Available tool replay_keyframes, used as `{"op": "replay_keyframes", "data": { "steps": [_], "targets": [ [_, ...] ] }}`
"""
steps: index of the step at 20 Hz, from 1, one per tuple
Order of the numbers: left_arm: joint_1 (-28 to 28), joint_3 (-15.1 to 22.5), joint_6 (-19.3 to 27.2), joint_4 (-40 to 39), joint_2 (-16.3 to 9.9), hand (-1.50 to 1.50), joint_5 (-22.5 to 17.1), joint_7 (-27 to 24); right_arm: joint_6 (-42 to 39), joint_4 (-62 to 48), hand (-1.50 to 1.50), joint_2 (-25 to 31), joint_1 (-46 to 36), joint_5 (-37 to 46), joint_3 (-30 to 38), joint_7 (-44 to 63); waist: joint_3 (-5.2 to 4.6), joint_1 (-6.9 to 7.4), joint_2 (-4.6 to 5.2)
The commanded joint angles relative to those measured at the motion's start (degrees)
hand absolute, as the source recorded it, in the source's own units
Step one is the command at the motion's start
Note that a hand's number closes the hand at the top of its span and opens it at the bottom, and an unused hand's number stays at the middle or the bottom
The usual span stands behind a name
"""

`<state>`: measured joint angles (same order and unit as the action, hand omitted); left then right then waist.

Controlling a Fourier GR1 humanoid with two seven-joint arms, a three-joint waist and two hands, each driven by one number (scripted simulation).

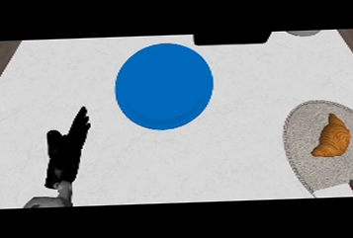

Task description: Pick the can from the placemat and place it in the plate

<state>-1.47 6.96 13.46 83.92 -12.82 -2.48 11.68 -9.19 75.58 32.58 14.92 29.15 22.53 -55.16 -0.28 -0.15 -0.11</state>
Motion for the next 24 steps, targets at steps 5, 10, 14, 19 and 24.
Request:
{"op": "replay_keyframes", "data": {
  "steps": [5, 10, 14, 19, 24],
  "targets": [
    [-0.1, 0.9, 1.9, 2.1, 2.9, 0.0, 3.7, 2.7, 2.2, 0.9, 1.5, -0.4, -0.5, 0.8, 2.9, -5.0, 0.28, -0.01, 0.04],
    [-0.2, -3.9, -3.8, -0.8, -0.5, 0.0, 0.0, -1.1, 6.1, -4.7, 1.5, -1.1, -5.2, -0.4, 6.0, -5.8, 0.29, 0.17, 0.09],
    [-1.9, 0.0, -2.2, 0.8, 1.5, 0.0, 2.2, 1.6, 9.0, 10.2, 1.5, -12.6, -8.4, 13.3, -12.2, 12.2, -0.24, 4.08, 0.66],
    [-3.9, 2.6, -3.5, 0.2, 2.6, 0.0, 2.8, 1.2, 6.8, 11.0, 1.5, -18.3, -15.1, 20.8, -21.6, 22.4, -0.82, 9.69, 1.95],
    [-4.8, 3.0, -3.7, -0.6, 2.6, 0.0, 3.3, 1.7, 8.0, 12.9, 1.5, -30.0, -24.1, 30.3, -30.4, 39.0, -0.54, 9.15, 0.81]
  ]
}}
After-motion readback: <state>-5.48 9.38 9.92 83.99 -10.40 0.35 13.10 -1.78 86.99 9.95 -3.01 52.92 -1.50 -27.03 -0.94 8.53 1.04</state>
